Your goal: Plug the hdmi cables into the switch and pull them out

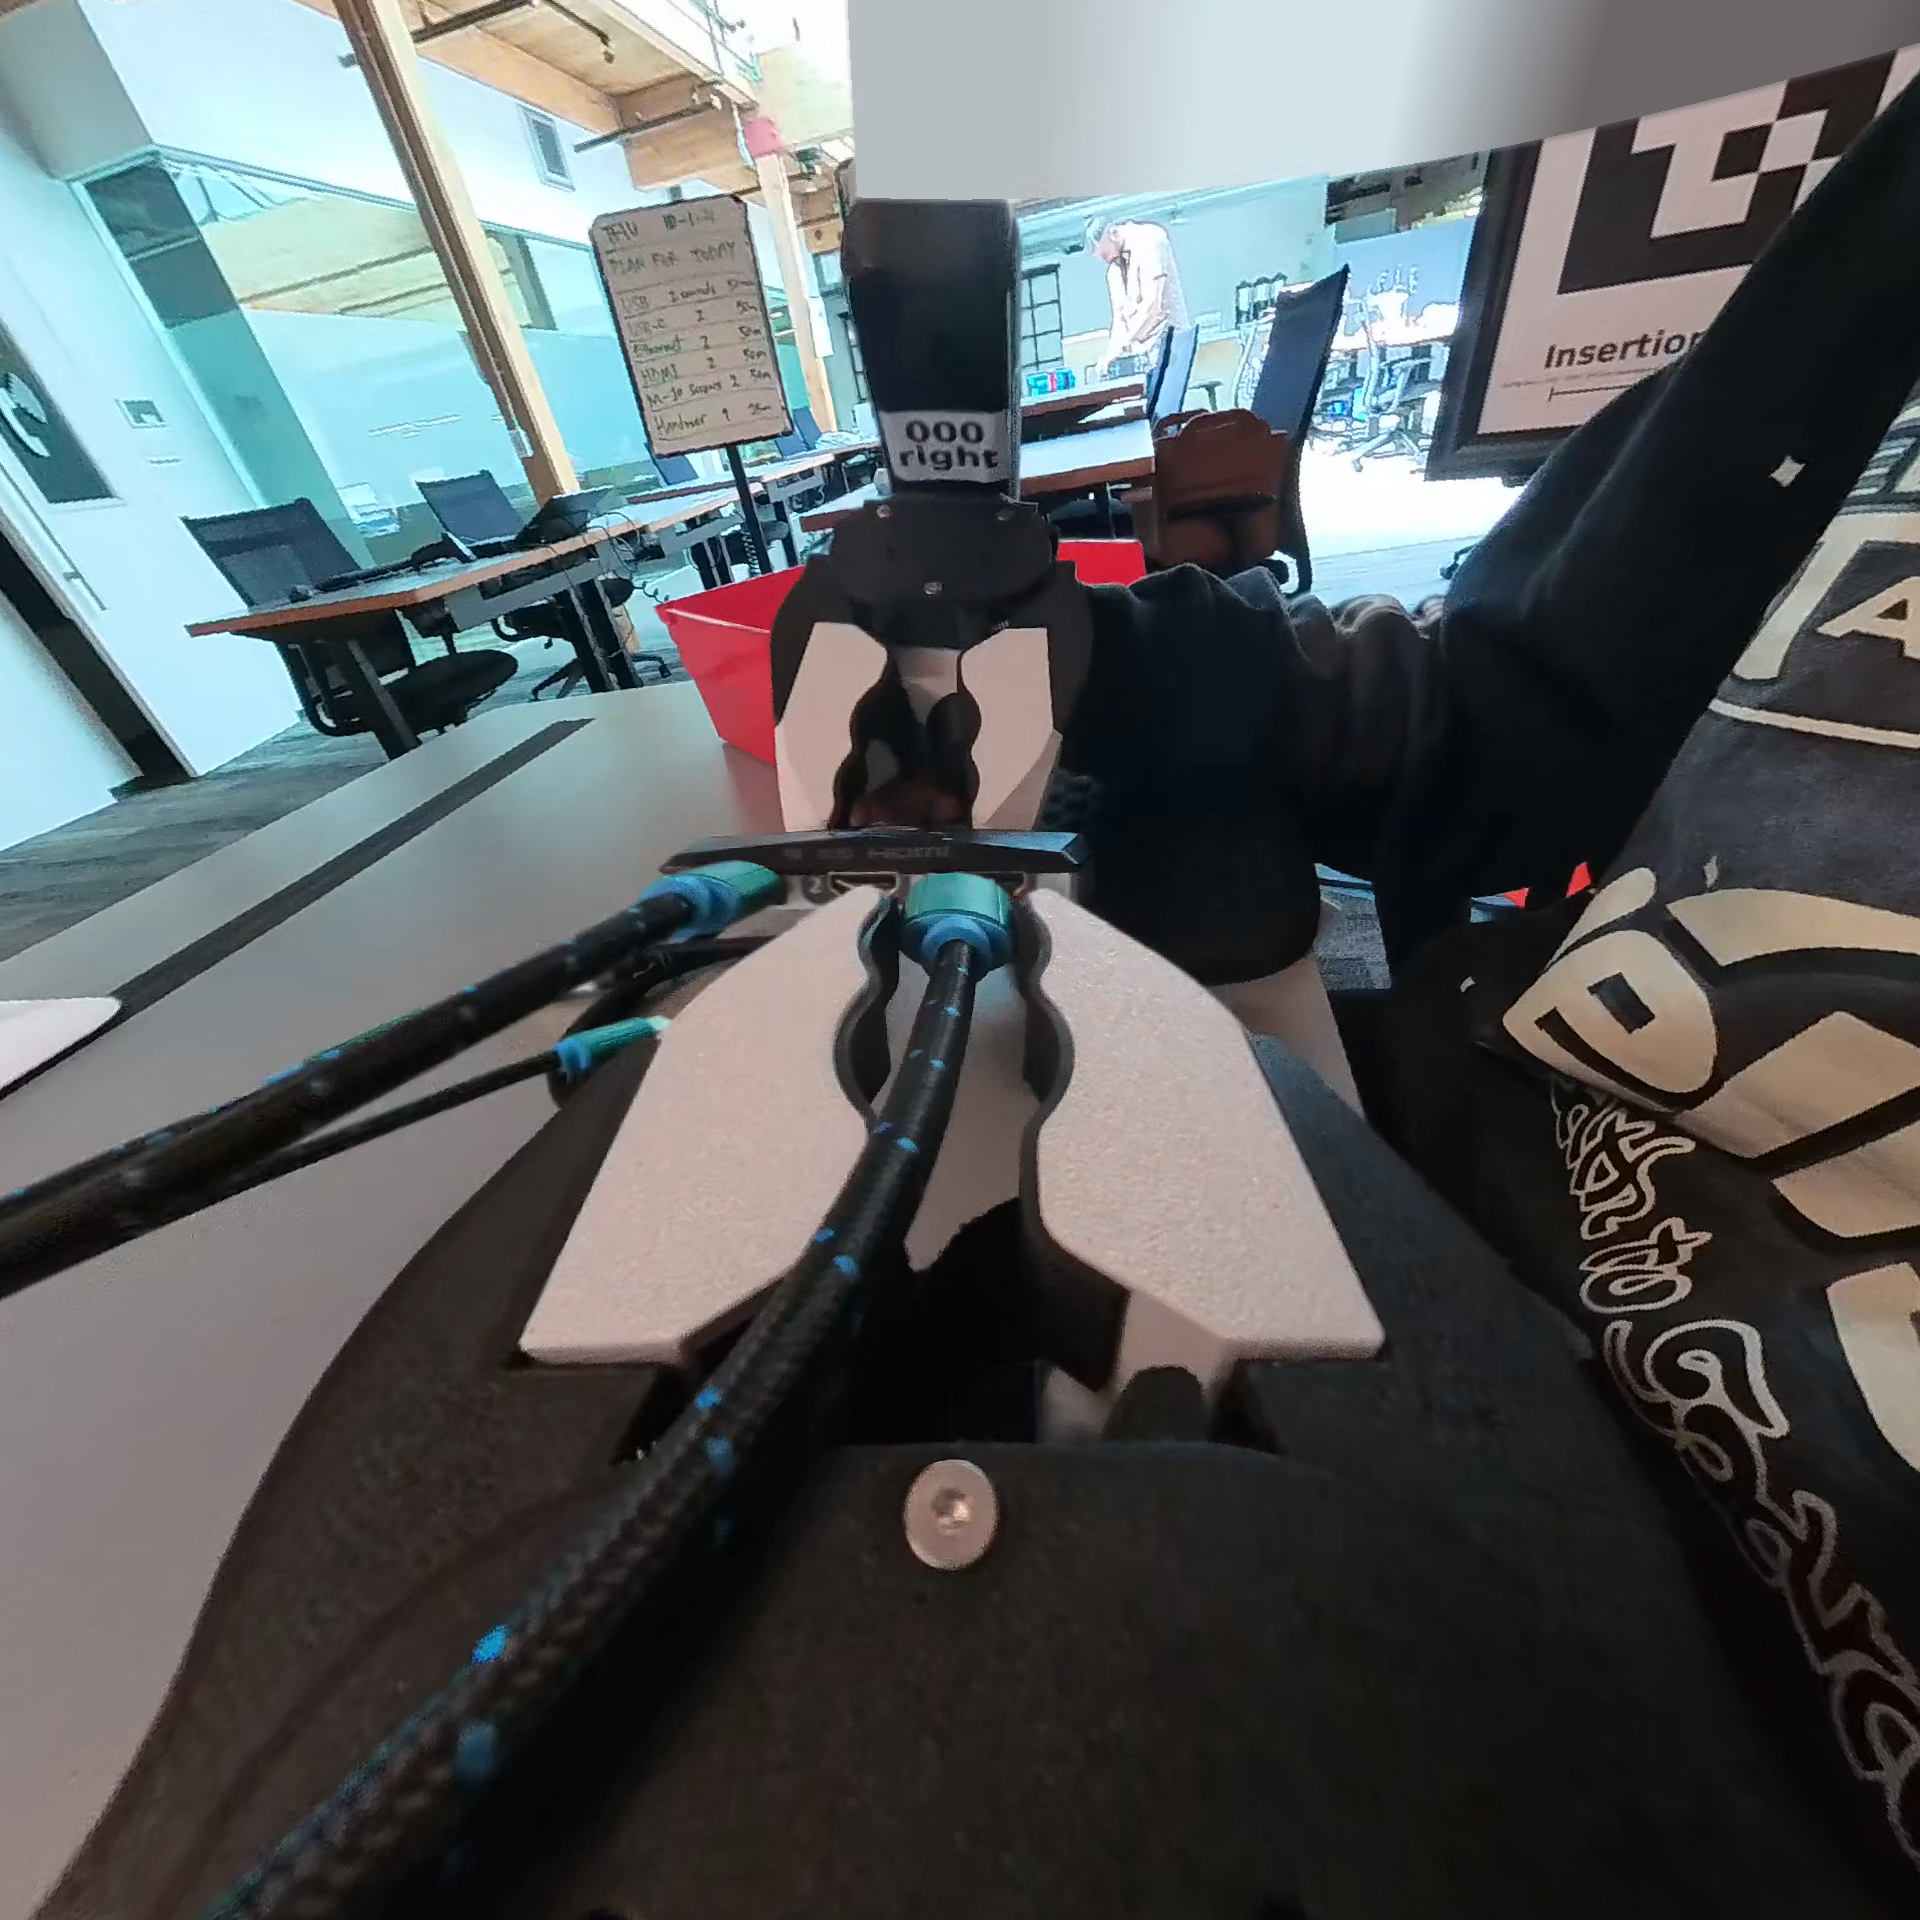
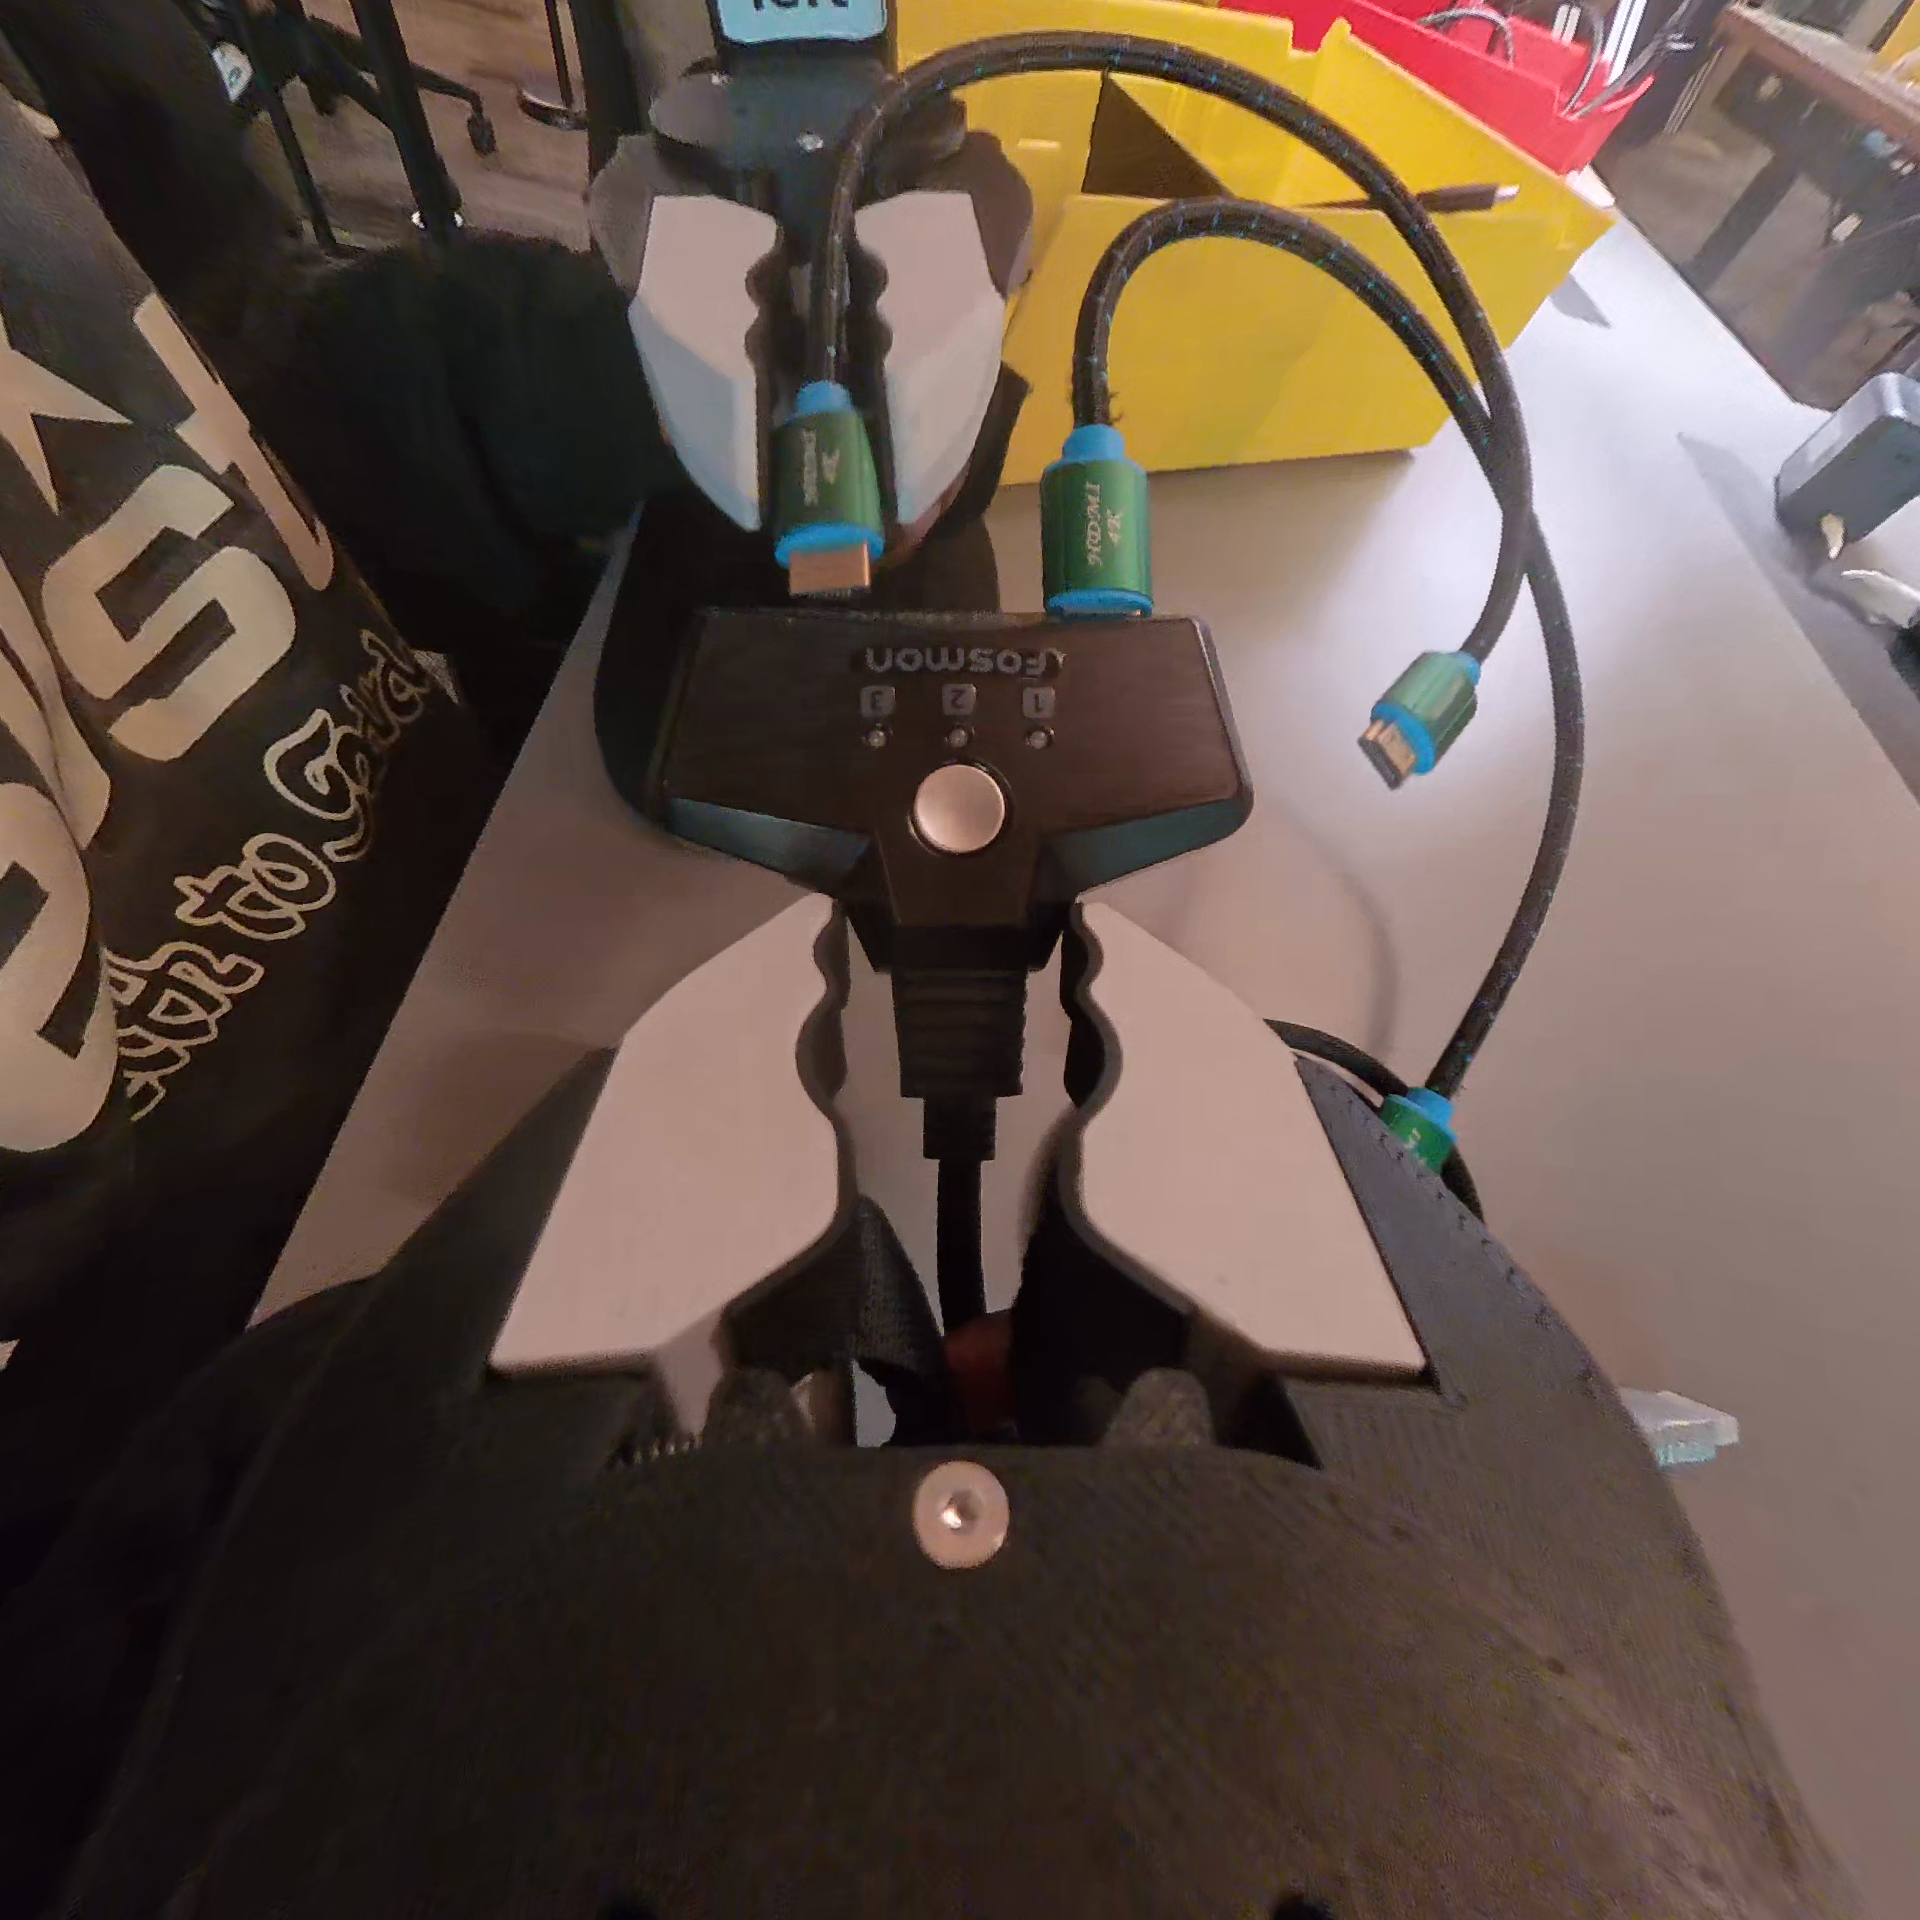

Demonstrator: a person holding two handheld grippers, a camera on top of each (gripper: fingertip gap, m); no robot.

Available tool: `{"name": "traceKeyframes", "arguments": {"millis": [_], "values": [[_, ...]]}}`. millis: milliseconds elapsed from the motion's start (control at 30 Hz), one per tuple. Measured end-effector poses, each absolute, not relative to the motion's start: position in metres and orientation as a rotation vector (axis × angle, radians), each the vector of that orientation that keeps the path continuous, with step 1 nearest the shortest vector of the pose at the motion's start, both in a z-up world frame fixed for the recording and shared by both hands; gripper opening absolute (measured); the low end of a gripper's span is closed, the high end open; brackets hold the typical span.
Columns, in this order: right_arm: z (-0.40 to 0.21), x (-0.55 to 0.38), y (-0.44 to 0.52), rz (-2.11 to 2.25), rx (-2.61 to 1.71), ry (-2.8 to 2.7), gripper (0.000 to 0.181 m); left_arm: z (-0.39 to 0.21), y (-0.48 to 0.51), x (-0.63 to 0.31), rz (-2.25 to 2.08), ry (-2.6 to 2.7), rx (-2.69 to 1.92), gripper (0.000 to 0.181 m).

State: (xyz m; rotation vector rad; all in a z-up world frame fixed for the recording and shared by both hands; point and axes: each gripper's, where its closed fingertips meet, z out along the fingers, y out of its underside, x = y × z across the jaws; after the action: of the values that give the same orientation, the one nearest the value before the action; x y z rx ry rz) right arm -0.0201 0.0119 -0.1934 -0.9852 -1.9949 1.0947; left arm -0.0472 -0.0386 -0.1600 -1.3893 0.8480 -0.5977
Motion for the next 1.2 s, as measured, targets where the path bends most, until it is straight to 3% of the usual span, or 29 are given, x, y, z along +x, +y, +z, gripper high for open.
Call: {"name": "traceKeyframes", "arguments": {"millis": [533, 1200], "values": [[-0.194, -0.022, 0.019, 0.995, -0.975, -1.961, 0.040, -0.166, -0.035, -0.045, -0.656, 0.817, -1.483, 0.021], [-0.183, -0.019, 0.011, 1.170, -0.943, -1.897, 0.040, -0.152, -0.040, -0.038, -0.687, 0.775, -1.389, 0.021]]}}
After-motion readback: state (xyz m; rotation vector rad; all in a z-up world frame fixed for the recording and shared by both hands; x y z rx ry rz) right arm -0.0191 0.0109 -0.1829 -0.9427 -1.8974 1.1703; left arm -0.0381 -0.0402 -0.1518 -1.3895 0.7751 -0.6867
